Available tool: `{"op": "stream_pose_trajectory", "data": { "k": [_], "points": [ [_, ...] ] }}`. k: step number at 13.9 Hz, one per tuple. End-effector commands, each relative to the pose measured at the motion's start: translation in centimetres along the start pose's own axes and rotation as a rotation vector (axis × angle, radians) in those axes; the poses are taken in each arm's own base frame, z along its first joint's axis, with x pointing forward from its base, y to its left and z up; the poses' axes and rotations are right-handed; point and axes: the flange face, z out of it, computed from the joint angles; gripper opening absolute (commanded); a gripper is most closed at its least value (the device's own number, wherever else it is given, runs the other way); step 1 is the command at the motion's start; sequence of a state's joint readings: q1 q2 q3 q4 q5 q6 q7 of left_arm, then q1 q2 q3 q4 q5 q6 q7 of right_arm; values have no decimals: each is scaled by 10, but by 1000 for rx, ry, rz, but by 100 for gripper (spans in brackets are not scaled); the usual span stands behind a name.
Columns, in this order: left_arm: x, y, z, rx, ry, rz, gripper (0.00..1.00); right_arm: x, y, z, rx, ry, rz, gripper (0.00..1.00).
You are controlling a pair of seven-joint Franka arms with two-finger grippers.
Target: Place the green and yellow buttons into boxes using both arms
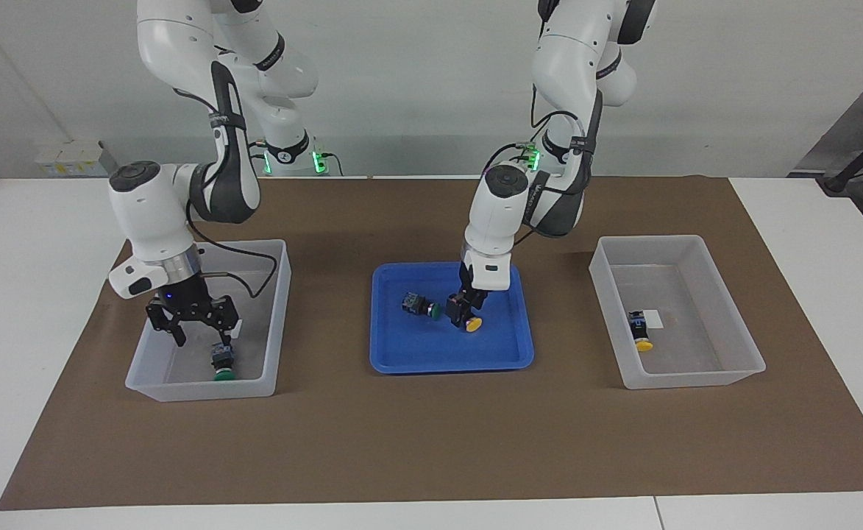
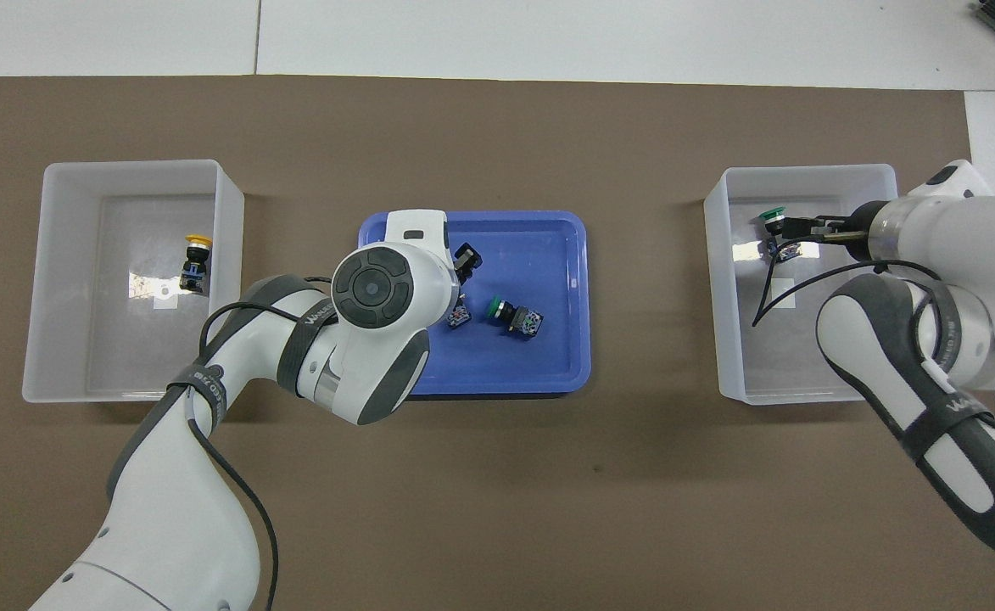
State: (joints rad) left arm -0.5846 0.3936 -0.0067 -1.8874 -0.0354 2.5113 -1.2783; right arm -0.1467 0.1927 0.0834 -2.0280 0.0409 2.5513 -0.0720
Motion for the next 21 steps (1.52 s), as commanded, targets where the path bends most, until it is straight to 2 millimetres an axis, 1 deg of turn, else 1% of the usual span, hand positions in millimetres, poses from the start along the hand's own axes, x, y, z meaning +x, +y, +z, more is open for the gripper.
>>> {"op": "stream_pose_trajectory", "data": {
  "k": [1,2,4,5,7,8,9,11,12,13,14,15,17,18,19,20,21],
  "points": [
    [-2,-8,21,-17,5,-15,73,-2,-11,-67,14,-39,4,100],
    [-3,-10,23,-15,4,-15,73,-3,-18,-82,15,-44,-11,100],
    [-3,-11,23,-11,4,-12,67,-7,-26,-108,16,-59,-37,100],
    [-3,-12,23,-10,4,-10,63,-9,-38,-115,22,-65,-68,100],
    [-3,-14,24,-2,2,-10,54,-11,-71,-116,39,-64,-125,100],
    [-3,-14,25,0,1,-12,48,-12,-95,-117,52,-55,-168,100],
    [-3,-15,25,3,0,-11,42,-14,-114,-116,62,-57,-206,100],
    [-3,-14,24,2,1,-9,26,-22,-155,-111,85,-67,-294,100],
    [-2,-14,23,2,1,-9,17,-26,-169,-110,94,-68,-343,100],
    [2,-13,22,4,3,-3,4,-27,-174,-105,98,-73,-411,100],
    [7,-10,18,14,5,7,0,-28,-176,-99,104,-82,-470,100],
    [11,-2,10,24,2,15,0,-33,-192,-92,115,-93,-534,100],
    [35,15,-15,70,-9,31,0,-44,-216,-76,134,-117,-609,100],
    [46,23,-21,96,-18,40,0,-55,-241,-68,149,-132,-668,100],
    [63,29,-34,112,-22,53,0,-60,-251,-55,156,-148,-689,100],
    [81,27,-43,132,-29,63,0,-62,-253,-45,159,-163,-701,100],
    [100,23,-53,149,-38,83,0,-66,-262,-34,164,-161,-720,100]
  ]
}}
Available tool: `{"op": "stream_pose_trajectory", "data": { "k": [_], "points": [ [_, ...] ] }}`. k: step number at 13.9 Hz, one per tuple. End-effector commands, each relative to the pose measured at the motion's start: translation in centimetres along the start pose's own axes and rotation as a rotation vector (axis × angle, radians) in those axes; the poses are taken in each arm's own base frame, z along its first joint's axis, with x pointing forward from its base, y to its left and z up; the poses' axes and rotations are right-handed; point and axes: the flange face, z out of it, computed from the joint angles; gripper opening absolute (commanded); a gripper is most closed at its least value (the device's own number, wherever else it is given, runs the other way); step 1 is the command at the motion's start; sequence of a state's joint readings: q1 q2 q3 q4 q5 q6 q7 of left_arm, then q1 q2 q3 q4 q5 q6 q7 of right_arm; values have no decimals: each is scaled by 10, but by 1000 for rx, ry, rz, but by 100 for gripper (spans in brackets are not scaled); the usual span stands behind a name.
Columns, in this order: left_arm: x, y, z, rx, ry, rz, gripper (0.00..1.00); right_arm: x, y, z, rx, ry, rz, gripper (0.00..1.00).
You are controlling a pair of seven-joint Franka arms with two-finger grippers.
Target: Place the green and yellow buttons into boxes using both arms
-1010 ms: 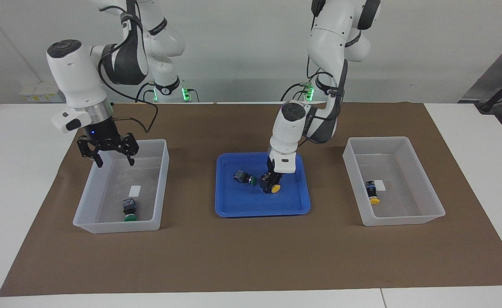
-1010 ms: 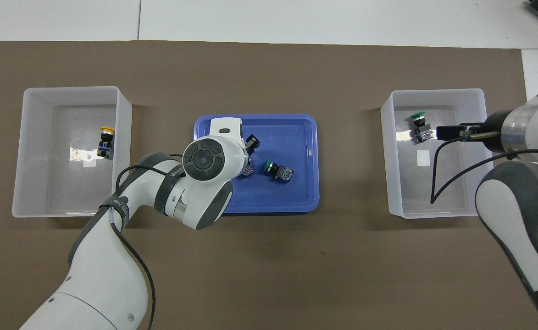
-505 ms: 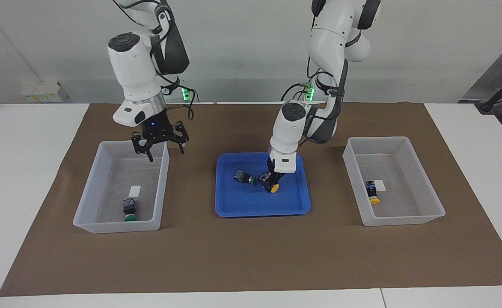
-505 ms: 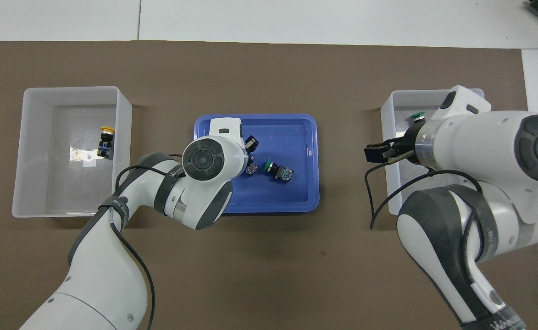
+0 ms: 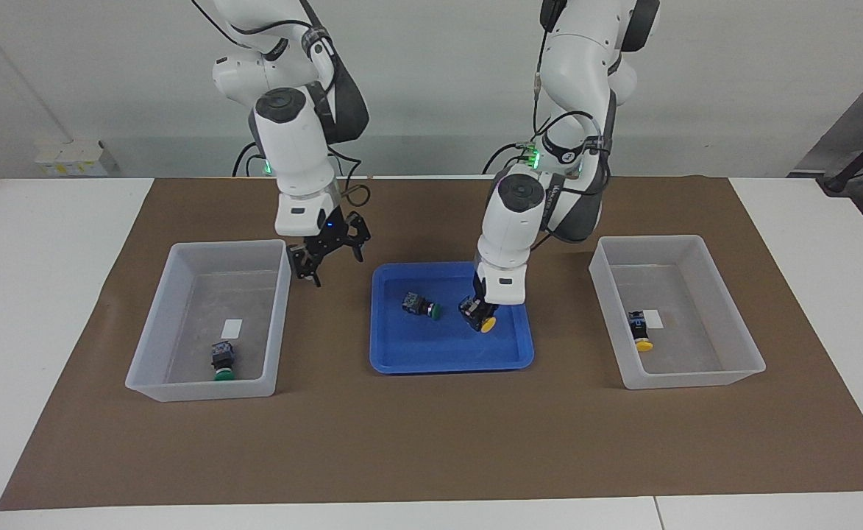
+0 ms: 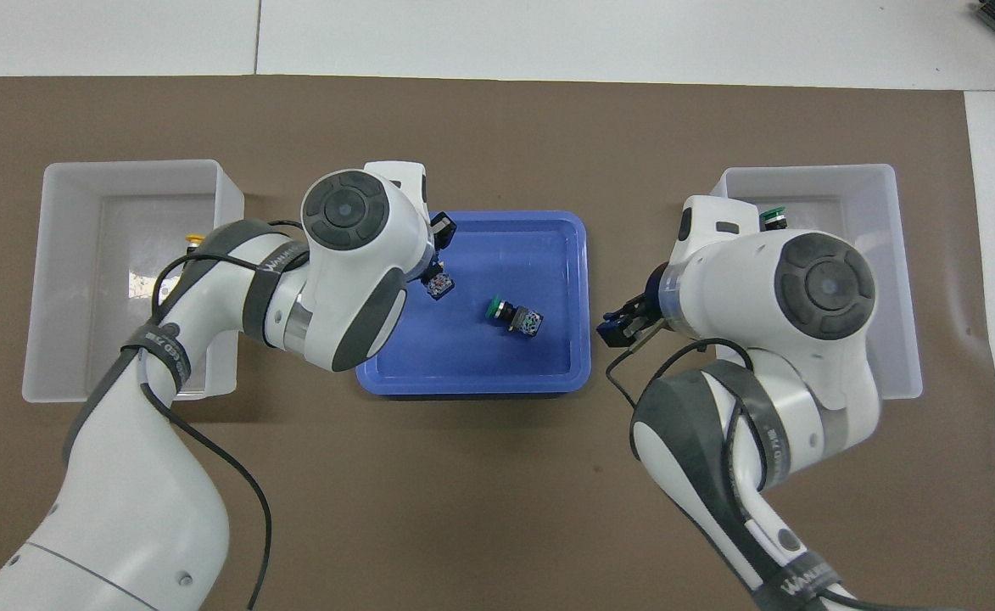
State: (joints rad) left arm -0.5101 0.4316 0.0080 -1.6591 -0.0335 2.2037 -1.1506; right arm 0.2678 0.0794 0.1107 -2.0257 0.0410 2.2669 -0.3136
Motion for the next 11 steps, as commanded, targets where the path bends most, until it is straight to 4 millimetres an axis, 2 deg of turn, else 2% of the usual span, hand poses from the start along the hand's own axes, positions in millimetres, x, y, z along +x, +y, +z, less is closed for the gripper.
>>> {"op": "stream_pose_trajectory", "data": {
  "k": [1,3,5,7,9,10,11],
  "points": [
    [55,-10,-23,42,-19,64,0,11,-13,31,13,38,-67,100],
    [97,-37,-43,81,-49,141,0,21,-37,56,24,41,-76,100],
    [143,-67,-72,109,-79,234,0,29,-48,77,20,81,-79,100],
    [181,-101,-81,126,-100,310,0,35,-63,90,22,106,-58,100],
    [214,-134,-87,130,-111,385,0,38,-76,113,23,115,-67,100],
    [230,-151,-88,134,-118,416,0,40,-93,124,28,118,-63,100],
    [241,-163,-90,150,-109,458,0,40,-100,131,30,116,-41,100]
  ]
}}
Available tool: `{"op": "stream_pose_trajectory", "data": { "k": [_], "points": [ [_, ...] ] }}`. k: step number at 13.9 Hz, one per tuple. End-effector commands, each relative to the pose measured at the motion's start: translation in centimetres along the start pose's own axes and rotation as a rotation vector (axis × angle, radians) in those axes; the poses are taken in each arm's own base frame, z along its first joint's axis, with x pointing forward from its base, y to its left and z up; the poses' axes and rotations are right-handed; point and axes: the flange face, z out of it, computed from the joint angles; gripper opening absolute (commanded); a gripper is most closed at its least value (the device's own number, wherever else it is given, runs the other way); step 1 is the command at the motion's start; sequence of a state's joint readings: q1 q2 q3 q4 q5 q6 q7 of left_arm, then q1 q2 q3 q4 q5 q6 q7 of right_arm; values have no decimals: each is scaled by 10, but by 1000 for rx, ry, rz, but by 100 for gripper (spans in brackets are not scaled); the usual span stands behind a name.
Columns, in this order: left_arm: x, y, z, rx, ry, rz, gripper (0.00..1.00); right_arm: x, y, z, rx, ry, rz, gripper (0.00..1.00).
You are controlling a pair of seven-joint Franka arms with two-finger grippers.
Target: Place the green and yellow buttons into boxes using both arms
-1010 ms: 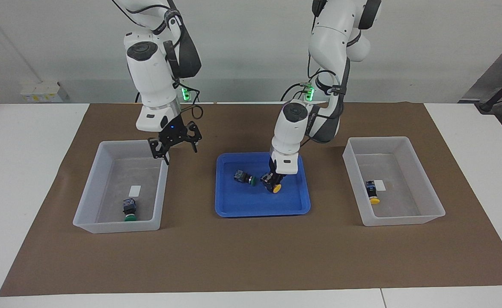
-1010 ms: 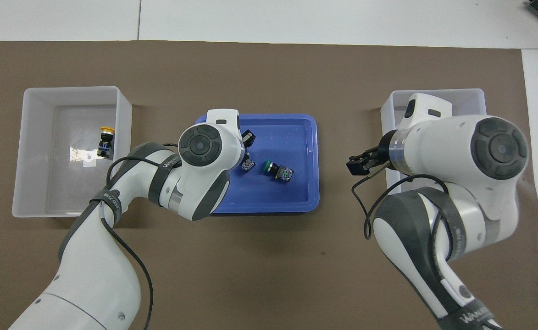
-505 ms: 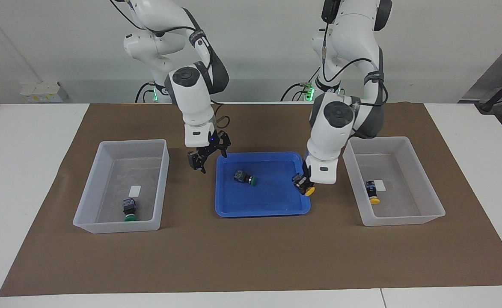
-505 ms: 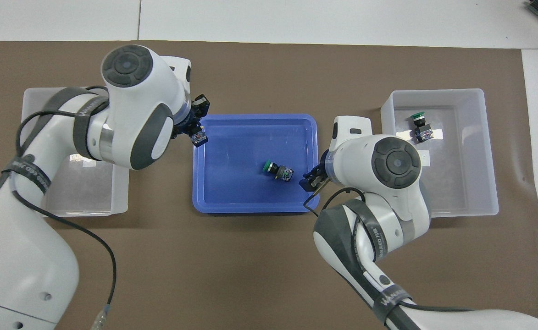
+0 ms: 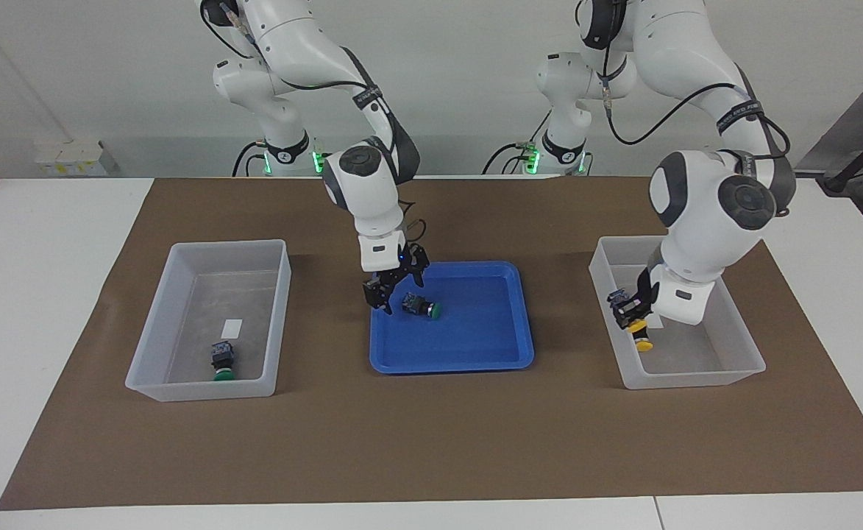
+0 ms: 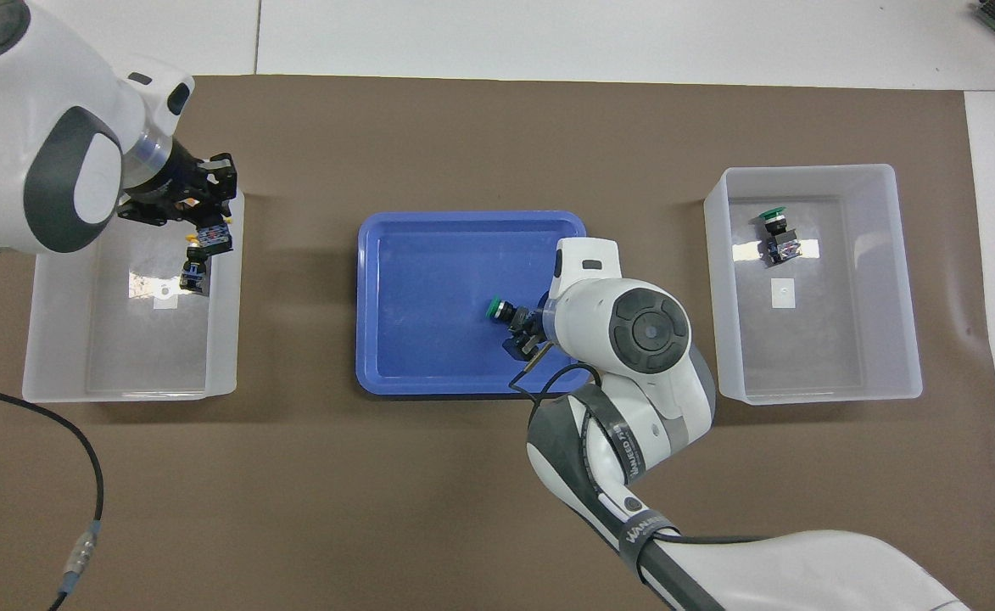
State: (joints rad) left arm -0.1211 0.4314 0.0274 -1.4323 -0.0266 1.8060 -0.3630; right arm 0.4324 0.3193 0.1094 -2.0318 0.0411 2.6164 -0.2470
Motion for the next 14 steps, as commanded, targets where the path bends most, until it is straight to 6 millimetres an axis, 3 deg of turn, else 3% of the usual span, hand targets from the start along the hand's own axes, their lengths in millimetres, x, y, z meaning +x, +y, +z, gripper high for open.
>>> {"op": "stream_pose_trajectory", "data": {
  "k": [1,4,5,6,9,10,12,14],
  "points": [
    [9,-30,-6,54,1,106,0,2,-15,19,1,5,31,100],
    [13,-40,-9,82,26,171,0,-3,-16,23,-16,-13,-4,100],
    [16,-52,-9,89,26,193,0,-4,-16,24,-26,-16,-23,100],
    [17,-57,-8,89,27,214,0,-4,-15,23,-31,-18,-26,88],
    [16,-86,10,83,44,258,0,-4,-11,22,-35,-19,-21,14],
    [10,-94,20,82,43,277,0,-4,-6,18,-39,-14,-14,0],
    [8,-115,34,77,66,311,0,-1,11,-6,-57,11,13,0],
    [8,-120,40,77,81,326,0,-2,19,-31,-64,-5,145,0]
  ]
}}
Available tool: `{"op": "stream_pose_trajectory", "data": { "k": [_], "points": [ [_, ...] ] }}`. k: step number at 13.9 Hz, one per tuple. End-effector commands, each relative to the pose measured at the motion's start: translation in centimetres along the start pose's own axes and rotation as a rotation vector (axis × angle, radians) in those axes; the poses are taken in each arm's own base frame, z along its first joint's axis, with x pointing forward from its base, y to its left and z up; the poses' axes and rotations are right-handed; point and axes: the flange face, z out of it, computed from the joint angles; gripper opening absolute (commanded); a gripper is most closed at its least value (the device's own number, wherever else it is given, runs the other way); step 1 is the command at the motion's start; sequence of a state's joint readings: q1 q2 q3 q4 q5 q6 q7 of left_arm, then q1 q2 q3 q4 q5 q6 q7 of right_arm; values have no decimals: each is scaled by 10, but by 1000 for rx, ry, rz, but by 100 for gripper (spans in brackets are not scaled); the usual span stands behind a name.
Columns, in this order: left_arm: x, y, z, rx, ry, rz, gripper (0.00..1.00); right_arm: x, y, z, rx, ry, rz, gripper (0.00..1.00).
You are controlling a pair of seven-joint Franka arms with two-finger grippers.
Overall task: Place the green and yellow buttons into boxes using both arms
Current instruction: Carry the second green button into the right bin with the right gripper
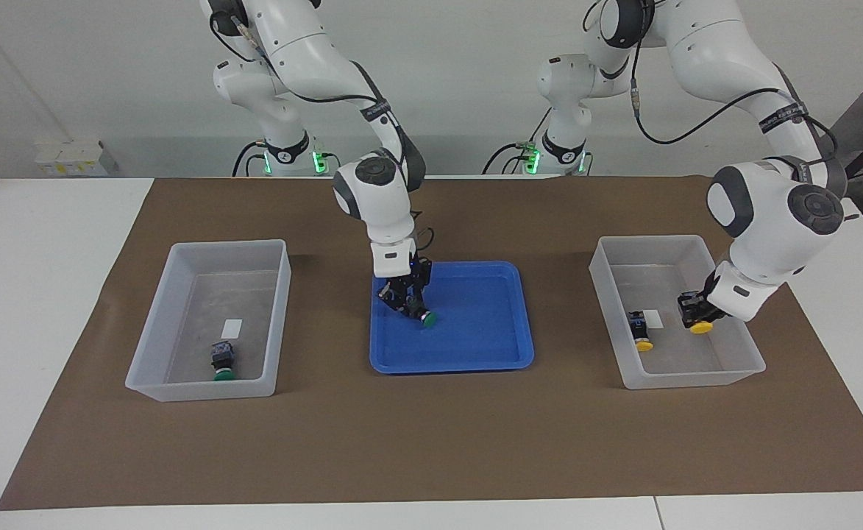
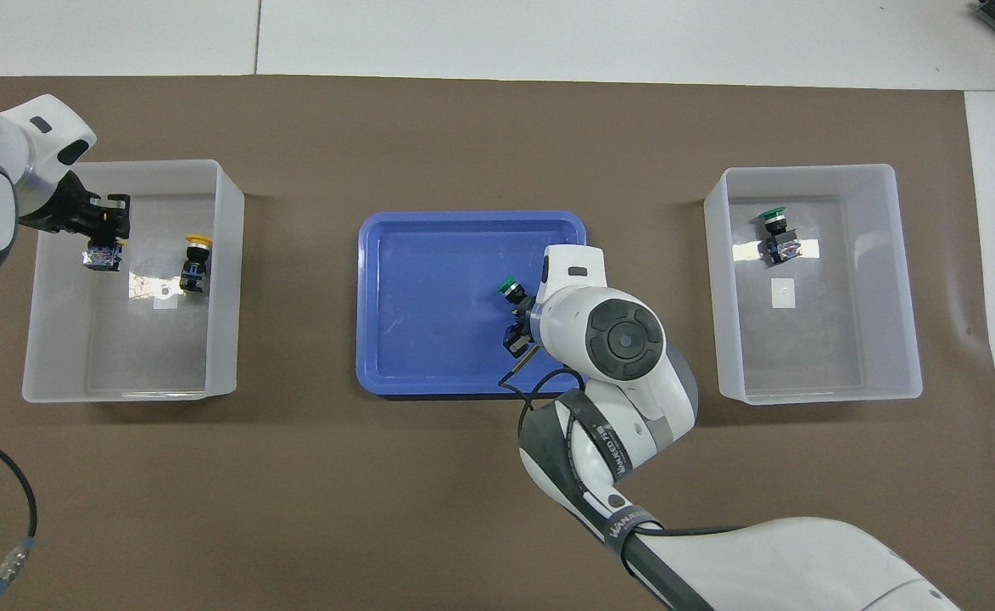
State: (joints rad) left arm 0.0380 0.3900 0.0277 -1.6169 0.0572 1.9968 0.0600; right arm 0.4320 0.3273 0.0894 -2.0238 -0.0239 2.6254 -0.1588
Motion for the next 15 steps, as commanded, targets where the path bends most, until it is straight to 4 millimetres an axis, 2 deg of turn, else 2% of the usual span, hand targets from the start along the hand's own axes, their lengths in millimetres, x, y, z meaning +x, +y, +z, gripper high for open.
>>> {"op": "stream_pose_trajectory", "data": {
  "k": [1,3,6,8,10,11,13,15],
  "points": [
    [-17,-10,2,15,29,34,0,-1,9,-44,-24,-3,170,0],
    [-22,-13,15,15,49,46,0,-1,16,-69,-34,-2,258,0],
    [-22,-13,24,16,61,51,0,-5,41,-99,-53,14,314,0],
    [-22,-14,27,16,63,58,0,-15,72,-123,-74,4,368,0],
    [-21,-14,28,17,69,58,0,-26,92,-140,-86,-24,400,0],
    [-21,-18,28,18,76,52,0,-30,101,-148,-93,-25,421,0],
    [-23,-25,32,18,75,48,0,-42,132,-166,-115,-5,474,0],
    [-22,-25,32,18,80,51,0,-57,152,-174,-125,-33,530,0]
  ]
}}
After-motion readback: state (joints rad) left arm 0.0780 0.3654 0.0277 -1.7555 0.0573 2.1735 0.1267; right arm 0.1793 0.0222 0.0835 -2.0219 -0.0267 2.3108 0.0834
